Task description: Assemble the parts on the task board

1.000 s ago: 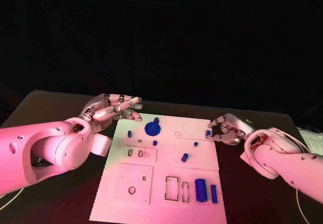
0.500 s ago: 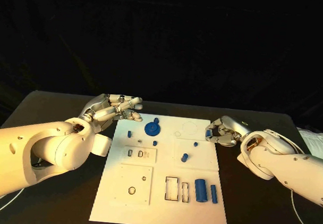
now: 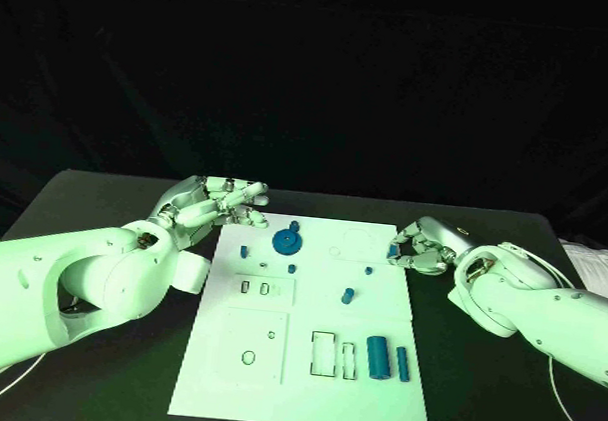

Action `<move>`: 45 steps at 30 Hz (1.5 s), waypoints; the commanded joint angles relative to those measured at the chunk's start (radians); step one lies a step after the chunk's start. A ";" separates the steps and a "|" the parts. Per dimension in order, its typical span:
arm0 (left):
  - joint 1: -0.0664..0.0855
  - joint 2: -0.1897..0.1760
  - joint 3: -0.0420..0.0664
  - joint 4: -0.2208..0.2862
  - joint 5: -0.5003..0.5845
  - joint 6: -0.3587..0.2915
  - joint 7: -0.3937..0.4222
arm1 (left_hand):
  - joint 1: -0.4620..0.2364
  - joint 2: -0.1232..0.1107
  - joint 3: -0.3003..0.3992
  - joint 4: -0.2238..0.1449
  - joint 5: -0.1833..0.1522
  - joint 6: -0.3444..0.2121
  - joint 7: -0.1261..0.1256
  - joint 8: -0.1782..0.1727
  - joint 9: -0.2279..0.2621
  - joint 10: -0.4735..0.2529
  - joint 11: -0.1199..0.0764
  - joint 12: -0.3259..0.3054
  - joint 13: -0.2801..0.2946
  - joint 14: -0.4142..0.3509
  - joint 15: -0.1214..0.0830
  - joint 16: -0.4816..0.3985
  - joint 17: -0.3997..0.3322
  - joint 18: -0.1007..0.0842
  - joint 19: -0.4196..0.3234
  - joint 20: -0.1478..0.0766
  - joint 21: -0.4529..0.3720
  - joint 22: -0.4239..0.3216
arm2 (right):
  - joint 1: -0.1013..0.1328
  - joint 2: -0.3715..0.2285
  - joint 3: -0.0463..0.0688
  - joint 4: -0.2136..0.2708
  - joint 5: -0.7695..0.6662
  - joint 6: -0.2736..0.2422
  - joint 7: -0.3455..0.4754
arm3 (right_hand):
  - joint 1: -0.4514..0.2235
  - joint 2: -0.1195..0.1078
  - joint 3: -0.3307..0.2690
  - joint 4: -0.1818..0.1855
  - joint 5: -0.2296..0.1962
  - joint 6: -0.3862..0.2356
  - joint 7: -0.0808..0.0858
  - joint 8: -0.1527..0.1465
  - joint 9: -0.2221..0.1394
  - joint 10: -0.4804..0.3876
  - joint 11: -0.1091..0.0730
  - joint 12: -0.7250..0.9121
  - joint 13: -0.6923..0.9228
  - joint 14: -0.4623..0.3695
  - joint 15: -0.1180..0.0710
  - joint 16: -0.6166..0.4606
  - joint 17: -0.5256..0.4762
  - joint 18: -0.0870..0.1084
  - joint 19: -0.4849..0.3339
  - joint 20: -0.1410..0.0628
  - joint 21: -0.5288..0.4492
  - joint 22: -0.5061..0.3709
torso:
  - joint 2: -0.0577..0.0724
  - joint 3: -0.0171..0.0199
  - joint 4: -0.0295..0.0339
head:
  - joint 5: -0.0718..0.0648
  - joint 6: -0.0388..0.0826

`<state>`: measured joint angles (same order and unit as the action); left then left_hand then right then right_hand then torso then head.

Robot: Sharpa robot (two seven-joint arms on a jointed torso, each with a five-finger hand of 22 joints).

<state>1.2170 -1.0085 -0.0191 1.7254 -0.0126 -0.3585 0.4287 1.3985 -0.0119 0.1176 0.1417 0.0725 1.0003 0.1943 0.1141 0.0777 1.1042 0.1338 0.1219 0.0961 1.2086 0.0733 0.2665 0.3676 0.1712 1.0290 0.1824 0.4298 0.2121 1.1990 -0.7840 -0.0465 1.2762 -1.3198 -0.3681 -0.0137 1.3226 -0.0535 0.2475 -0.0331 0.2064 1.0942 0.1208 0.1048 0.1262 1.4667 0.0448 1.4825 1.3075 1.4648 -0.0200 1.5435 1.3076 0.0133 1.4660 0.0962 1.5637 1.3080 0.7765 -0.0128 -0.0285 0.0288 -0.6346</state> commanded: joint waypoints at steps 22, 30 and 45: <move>0.001 0.000 0.001 -0.001 0.002 0.027 -0.001 | 0.007 0.004 0.002 -0.007 -0.002 -0.001 0.008 -0.005 -0.001 0.003 0.005 -0.007 0.001 -0.006 0.003 -0.008 0.004 0.010 -0.005 0.000 0.003 0.002 | 0.012 -0.004 0.000 0.084 0.104 -0.035 -0.054 | 0.016 0.053 0.072 -0.028 0.068 0.003 -0.001 -0.014 0.011 0.060 -0.011 -0.001 0.205 0.096 -0.014 0.005 0.218 -0.013 0.105 -0.020 0.007 0.263 | -0.001 -0.0001 0.0011 | -0.001 -0.004; 0.001 0.002 0.001 0.000 0.002 0.033 -0.004 | 0.009 0.003 0.004 -0.010 -0.002 -0.001 0.008 -0.007 -0.001 0.003 0.005 -0.008 0.001 -0.007 0.003 -0.010 0.006 0.010 -0.005 0.000 0.003 0.002 | 0.057 0.005 0.001 0.184 0.138 0.007 -0.157 | -0.001 0.048 0.106 -0.039 0.084 -0.009 0.008 -0.032 0.010 0.055 -0.003 -0.012 0.200 0.095 -0.007 0.003 0.213 -0.012 0.100 -0.013 0.004 0.256 | -0.002 -0.0026 0.0034 | 0.007 0.001; 0.001 0.006 0.000 0.002 0.002 0.043 -0.007 | 0.015 0.003 0.007 -0.015 -0.002 -0.001 0.008 -0.008 -0.001 0.003 0.005 -0.011 0.001 -0.007 0.003 -0.013 0.010 0.010 -0.006 0.000 0.004 0.003 | 0.048 0.147 -0.007 0.252 0.005 0.038 -0.284 | -0.060 0.033 0.100 -0.016 -0.038 -0.006 0.006 -0.039 0.012 0.056 -0.002 -0.011 0.201 0.095 -0.005 0.003 0.214 -0.012 0.103 -0.009 0.006 0.260 | -0.001 -0.0047 0.0089 | 0.052 -0.012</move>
<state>1.2170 -1.0052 -0.0193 1.7247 -0.0126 -0.3399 0.4176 1.4025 -0.0080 0.1232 0.1303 0.0725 1.0003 0.1943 0.1094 0.0777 1.1042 0.1338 0.1123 0.0960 1.2086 0.0733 0.2604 0.3758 0.1712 1.0290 0.1824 0.4298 0.2137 1.2500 -0.6423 -0.0526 1.5257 -1.2456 -0.3544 -0.2445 1.2735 -0.0211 0.3480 -0.0561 0.1738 1.0856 0.1248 0.0723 0.1402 1.4640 0.0369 1.4745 1.3078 1.4684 -0.0305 1.5474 1.3080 0.0139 1.4659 0.0824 1.5686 1.3075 0.7745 -0.0169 -0.0210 0.0708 -0.6431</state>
